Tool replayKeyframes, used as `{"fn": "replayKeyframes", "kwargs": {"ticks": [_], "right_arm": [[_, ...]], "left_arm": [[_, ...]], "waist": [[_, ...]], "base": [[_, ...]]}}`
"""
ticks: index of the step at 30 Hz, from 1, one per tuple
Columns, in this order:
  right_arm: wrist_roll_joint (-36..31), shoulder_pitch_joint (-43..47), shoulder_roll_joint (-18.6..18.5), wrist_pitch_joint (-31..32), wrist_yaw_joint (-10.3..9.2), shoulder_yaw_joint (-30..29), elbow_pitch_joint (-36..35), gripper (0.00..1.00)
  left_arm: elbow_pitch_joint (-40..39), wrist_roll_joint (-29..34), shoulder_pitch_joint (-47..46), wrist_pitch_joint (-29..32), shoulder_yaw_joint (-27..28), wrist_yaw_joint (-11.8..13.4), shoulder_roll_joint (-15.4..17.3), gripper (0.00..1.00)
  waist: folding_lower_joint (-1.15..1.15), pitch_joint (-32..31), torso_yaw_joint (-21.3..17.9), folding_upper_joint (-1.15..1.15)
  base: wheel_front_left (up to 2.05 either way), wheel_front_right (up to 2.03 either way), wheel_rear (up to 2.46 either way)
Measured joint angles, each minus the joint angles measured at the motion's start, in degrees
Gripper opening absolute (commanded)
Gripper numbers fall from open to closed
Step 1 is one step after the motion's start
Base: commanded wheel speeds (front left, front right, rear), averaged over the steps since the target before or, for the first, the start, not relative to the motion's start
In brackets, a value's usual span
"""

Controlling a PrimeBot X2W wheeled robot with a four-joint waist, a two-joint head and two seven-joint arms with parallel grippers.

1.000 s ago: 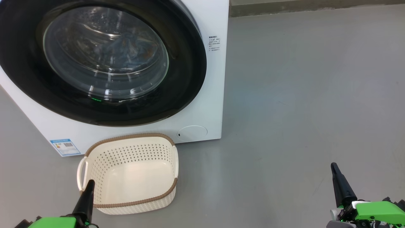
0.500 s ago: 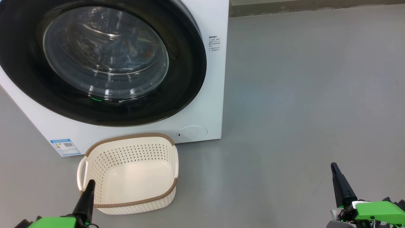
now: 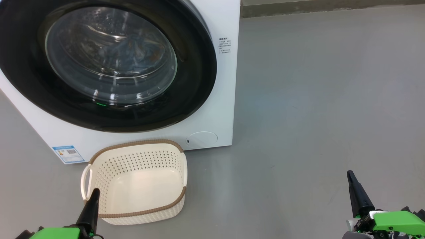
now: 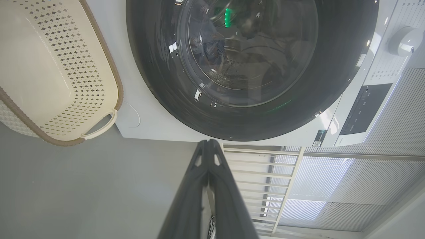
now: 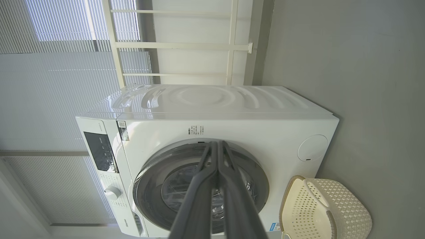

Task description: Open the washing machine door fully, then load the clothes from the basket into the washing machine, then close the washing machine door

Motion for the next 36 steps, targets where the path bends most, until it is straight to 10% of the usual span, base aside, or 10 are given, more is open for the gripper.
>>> {"fn": "replayKeyframes", "kwargs": {"ticks": [36], "right_arm": [[-0.09,0.00,0.30,0.31,0.00,-0.38,0.00,0.00]], "left_arm": [[0.00,0.00,0.00,0.05,0.13,0.00,-0.12,0.00]], "waist": [[0.00,0.00,0.00,0.00]], "base": [[0.00,0.00,0.00]]}}
